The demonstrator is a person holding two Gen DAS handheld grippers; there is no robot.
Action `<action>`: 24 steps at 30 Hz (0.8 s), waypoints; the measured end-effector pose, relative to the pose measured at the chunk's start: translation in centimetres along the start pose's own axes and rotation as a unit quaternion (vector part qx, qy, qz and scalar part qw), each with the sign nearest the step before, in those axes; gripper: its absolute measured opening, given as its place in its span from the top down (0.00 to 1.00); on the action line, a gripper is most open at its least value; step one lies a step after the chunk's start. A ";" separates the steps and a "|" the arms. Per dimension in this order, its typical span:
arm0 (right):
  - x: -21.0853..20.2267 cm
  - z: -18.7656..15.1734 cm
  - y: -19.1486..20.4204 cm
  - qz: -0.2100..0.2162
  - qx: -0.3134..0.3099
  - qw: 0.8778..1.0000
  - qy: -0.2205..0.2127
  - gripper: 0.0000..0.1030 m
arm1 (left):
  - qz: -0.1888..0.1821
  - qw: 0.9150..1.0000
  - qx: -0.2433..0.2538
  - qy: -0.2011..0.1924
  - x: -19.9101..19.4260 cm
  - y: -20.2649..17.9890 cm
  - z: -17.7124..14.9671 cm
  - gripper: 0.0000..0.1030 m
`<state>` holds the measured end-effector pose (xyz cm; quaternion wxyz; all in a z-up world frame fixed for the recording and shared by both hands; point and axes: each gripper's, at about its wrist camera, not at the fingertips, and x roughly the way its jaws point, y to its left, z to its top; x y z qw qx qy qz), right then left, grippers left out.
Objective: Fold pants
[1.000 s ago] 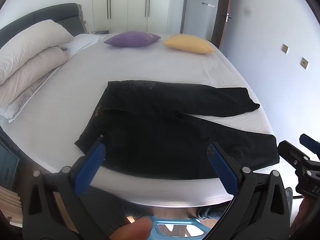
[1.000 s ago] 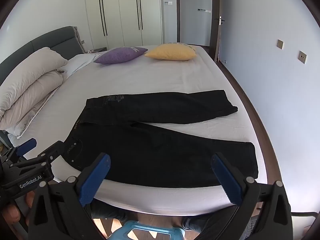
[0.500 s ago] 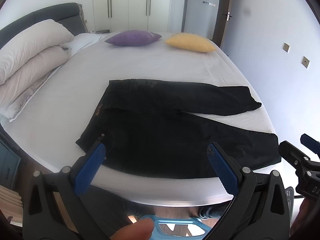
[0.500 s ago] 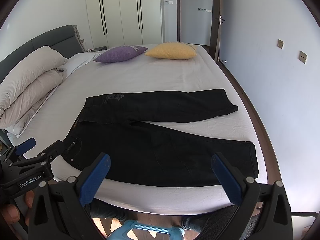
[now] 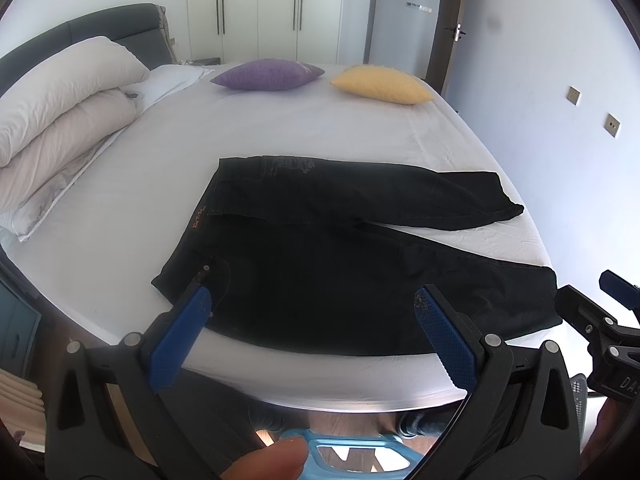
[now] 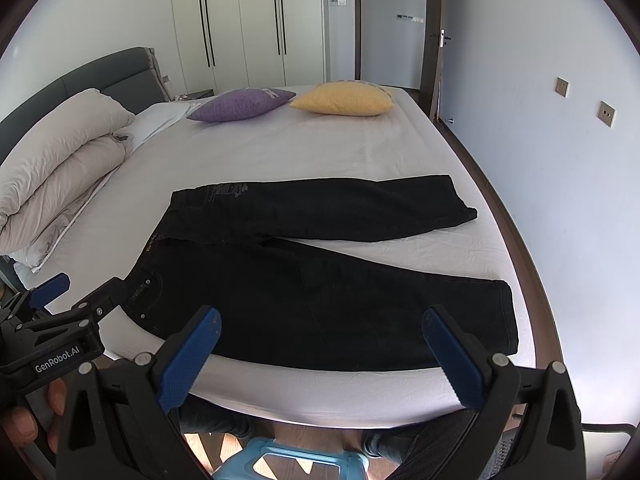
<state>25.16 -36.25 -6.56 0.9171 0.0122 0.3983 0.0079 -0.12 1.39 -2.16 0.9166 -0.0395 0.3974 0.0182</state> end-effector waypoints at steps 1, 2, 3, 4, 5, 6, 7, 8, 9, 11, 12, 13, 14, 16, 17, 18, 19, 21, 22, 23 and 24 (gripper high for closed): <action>0.0 -0.1 0.0 0.000 0.000 1.000 0.000 0.00 | 0.000 1.000 0.000 0.000 0.1 0.1 -0.1 0.00; 0.0 0.0 0.0 0.000 0.000 1.000 0.000 0.00 | -0.001 1.000 0.000 0.000 0.0 0.0 0.0 0.00; 0.1 -0.1 0.0 0.000 0.000 1.000 0.001 0.00 | 0.000 1.000 0.000 0.000 0.0 0.0 0.0 0.00; 0.1 -0.3 0.0 0.000 0.000 1.000 0.001 0.00 | 0.000 1.000 0.000 0.000 0.1 0.1 -0.1 0.00; 0.1 -0.3 0.0 0.000 0.000 1.000 0.001 0.00 | 0.000 1.000 0.000 0.001 0.0 0.0 0.0 0.00; 0.1 -0.3 0.0 0.000 0.000 1.000 0.001 0.00 | 0.000 1.000 0.000 0.001 0.1 0.1 -0.1 0.00; 0.2 -0.4 0.0 0.000 0.000 1.000 0.001 0.00 | 0.000 1.000 0.000 0.001 0.2 0.2 -0.2 0.00; 0.1 -0.3 0.1 0.000 0.000 1.000 0.001 0.00 | 0.000 1.000 0.000 0.001 0.2 0.1 -0.2 0.00; 0.2 -0.3 0.1 0.000 0.000 1.000 0.001 0.00 | 0.001 1.000 0.000 0.001 0.2 0.1 -0.2 0.00; 0.2 -0.4 0.1 0.000 0.000 1.000 0.001 0.00 | 0.001 1.000 0.000 0.001 0.2 0.1 -0.2 0.00; 0.2 -0.4 0.1 0.000 0.000 1.000 0.002 0.00 | 0.001 1.000 0.000 0.001 0.2 0.1 -0.2 0.00; 0.2 -0.5 0.1 0.000 0.000 1.000 0.002 0.00 | 0.001 1.000 0.000 0.001 0.3 0.3 -0.3 0.00; 0.2 -0.4 0.1 -0.001 0.000 1.000 0.002 0.00 | 0.001 1.000 0.000 0.002 0.2 0.1 -0.2 0.00; 0.2 -0.5 0.1 0.000 0.000 1.000 0.002 0.00 | 0.001 1.000 0.000 0.002 0.2 0.1 -0.2 0.00; 0.2 -0.4 0.1 0.000 0.000 1.000 0.002 0.00 | 0.001 1.000 0.000 0.002 0.2 0.1 -0.2 0.00; 0.2 -0.4 0.1 -0.001 0.000 1.000 0.002 0.00 | 0.001 1.000 0.000 0.002 0.2 0.1 -0.2 0.00; 0.3 -0.5 0.1 0.000 0.000 1.000 0.002 0.00 | 0.001 1.000 0.000 0.002 0.2 0.2 -0.3 0.00; 0.2 -0.3 0.1 -0.001 0.000 1.000 0.002 0.00 | 0.001 1.000 0.000 0.002 0.2 0.1 -0.2 0.00; 0.3 -0.4 0.2 -0.001 0.000 1.000 0.003 0.00 | 0.001 1.000 0.000 0.002 0.3 0.2 -0.3 0.00; 0.2 -0.3 0.2 -0.001 0.000 1.000 0.003 0.00 | 0.001 1.000 0.000 0.002 0.2 0.1 -0.2 0.00; 0.3 -0.5 0.2 -0.001 0.000 1.000 0.003 0.00 | 0.001 1.000 0.000 0.002 0.2 0.1 -0.2 0.00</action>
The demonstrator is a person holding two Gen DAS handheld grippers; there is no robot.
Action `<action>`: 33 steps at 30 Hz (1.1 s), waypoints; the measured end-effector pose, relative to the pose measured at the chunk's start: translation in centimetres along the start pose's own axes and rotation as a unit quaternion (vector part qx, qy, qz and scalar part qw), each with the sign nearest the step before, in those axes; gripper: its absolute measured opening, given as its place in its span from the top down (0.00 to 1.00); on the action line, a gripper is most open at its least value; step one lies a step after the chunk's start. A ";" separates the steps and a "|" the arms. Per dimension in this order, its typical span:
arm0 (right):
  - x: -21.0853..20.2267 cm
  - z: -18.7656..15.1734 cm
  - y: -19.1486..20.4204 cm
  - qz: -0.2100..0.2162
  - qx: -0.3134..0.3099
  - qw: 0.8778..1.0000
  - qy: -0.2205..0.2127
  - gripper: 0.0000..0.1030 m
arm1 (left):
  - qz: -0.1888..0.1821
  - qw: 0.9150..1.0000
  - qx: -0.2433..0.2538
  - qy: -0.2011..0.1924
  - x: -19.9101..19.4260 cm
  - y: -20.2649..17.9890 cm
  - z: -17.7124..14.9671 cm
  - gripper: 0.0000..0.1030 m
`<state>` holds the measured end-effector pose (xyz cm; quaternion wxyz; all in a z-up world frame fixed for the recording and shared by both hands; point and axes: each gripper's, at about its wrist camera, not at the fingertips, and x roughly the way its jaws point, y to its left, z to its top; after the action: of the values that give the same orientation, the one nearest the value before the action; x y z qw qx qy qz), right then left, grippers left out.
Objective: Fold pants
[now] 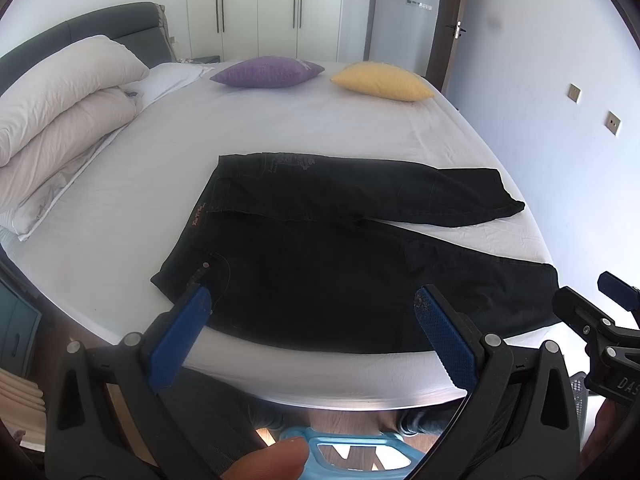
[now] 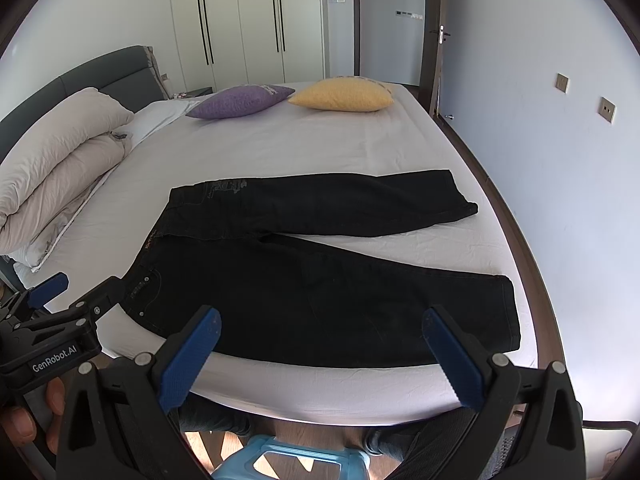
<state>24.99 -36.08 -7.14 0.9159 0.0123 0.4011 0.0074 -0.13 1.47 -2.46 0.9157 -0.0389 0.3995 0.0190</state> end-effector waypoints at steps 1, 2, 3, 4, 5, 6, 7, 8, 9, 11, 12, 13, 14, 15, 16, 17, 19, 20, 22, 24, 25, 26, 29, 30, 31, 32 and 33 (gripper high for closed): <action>0.0 -0.1 0.0 0.000 0.000 1.000 0.000 0.00 | 0.000 1.000 0.000 0.000 0.0 0.1 -0.1 0.00; 0.0 -0.1 0.0 0.000 0.000 1.000 0.000 0.00 | 0.000 1.000 0.000 0.000 0.0 0.0 0.0 0.00; 0.0 0.0 0.0 0.000 0.000 1.000 0.000 0.00 | 0.001 1.000 0.000 0.001 0.1 0.1 -0.1 0.00; 0.0 0.0 0.0 0.000 0.000 1.000 0.000 0.00 | 0.001 1.000 0.000 0.001 0.2 0.1 -0.2 0.00; 0.1 -0.2 0.0 0.000 0.000 1.000 0.000 0.00 | 0.001 1.000 0.000 0.001 0.4 0.2 -0.4 0.00; 0.1 -0.1 0.0 0.000 0.000 1.000 0.000 0.00 | 0.001 1.000 0.000 0.001 0.4 0.2 -0.4 0.00; 0.1 -0.3 0.0 0.000 0.000 1.000 0.000 0.00 | 0.001 1.000 0.001 0.001 0.4 0.2 -0.5 0.00; 0.1 -0.3 0.0 0.000 0.000 1.000 0.001 0.00 | 0.001 1.000 0.001 0.001 0.4 0.2 -0.4 0.00; 0.1 -0.1 0.0 0.000 0.000 1.000 0.001 0.00 | 0.001 1.000 0.001 0.001 0.5 0.3 -0.5 0.00; 0.1 -0.2 0.0 0.000 0.000 1.000 0.001 0.00 | 0.002 1.000 0.001 0.002 0.5 0.2 -0.5 0.00; 0.2 -0.2 0.0 0.000 0.000 1.000 0.001 0.00 | 0.002 1.000 0.001 0.002 0.6 0.3 -0.6 0.00; 0.2 -0.2 0.0 0.000 0.000 1.000 0.002 0.00 | 0.002 1.000 0.001 0.002 0.6 0.3 -0.6 0.00; 0.2 -0.2 0.0 0.000 0.000 1.000 0.002 0.00 | 0.002 1.000 0.002 0.002 0.6 0.3 -0.7 0.00; 0.2 -0.2 0.0 0.000 0.000 1.000 0.002 0.00 | 0.002 1.000 0.003 0.002 0.8 0.3 -0.8 0.00; 0.3 -0.4 0.0 -0.001 0.000 1.000 0.002 0.00 | 0.003 1.000 0.003 0.002 0.9 0.4 -1.0 0.00; 0.4 -0.6 0.0 0.000 0.000 1.000 0.002 0.00 | 0.003 1.000 0.004 0.003 1.0 0.4 -1.1 0.00; 0.4 -0.5 0.0 0.000 0.000 1.000 0.002 0.00 | 0.004 1.000 0.005 0.004 1.3 0.6 -1.3 0.00; 0.4 -0.4 0.0 0.000 0.000 1.000 0.002 0.00 | 0.005 1.000 0.006 0.004 1.3 0.6 -1.3 0.00; 0.5 -0.7 0.0 0.000 0.001 1.000 0.003 0.00 | 0.005 1.000 0.007 0.005 1.5 0.7 -1.4 0.00; 0.7 -1.0 0.0 0.001 0.002 1.000 0.003 0.00 | 0.006 1.000 0.009 0.008 1.7 0.6 -1.3 0.00; 0.7 -1.2 0.0 0.001 0.003 1.000 0.004 0.00 | 0.006 1.000 0.010 0.010 1.9 0.7 -1.4 0.00; 0.8 -1.2 -0.1 0.002 0.005 1.000 0.004 0.00 | 0.007 1.000 0.011 0.011 2.1 0.7 -1.4 0.00; 1.2 -1.3 -0.4 0.006 0.006 1.000 0.008 0.00 | 0.009 1.000 0.013 0.016 2.9 1.0 -1.5 0.00; 1.4 -1.4 -0.5 0.010 0.005 1.000 0.010 0.00 | 0.010 1.000 0.013 0.019 3.3 1.1 -1.5 0.00; 1.6 -1.5 -0.7 0.014 0.005 1.000 0.013 0.00 | 0.010 1.000 0.012 0.020 3.7 1.5 -1.5 0.00; 1.9 -1.2 -0.9 0.017 0.005 1.000 0.014 0.00 | 0.008 1.000 0.011 0.022 4.1 1.9 -1.4 0.00; 2.0 -1.1 -1.1 0.022 0.003 1.000 0.014 0.00 | 0.006 1.000 0.011 0.024 4.5 2.1 -1.2 0.00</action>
<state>25.56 -37.12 -9.39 0.9098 0.0242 0.4136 0.0265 1.90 3.44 -6.66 0.9063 -0.0271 0.4214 0.0196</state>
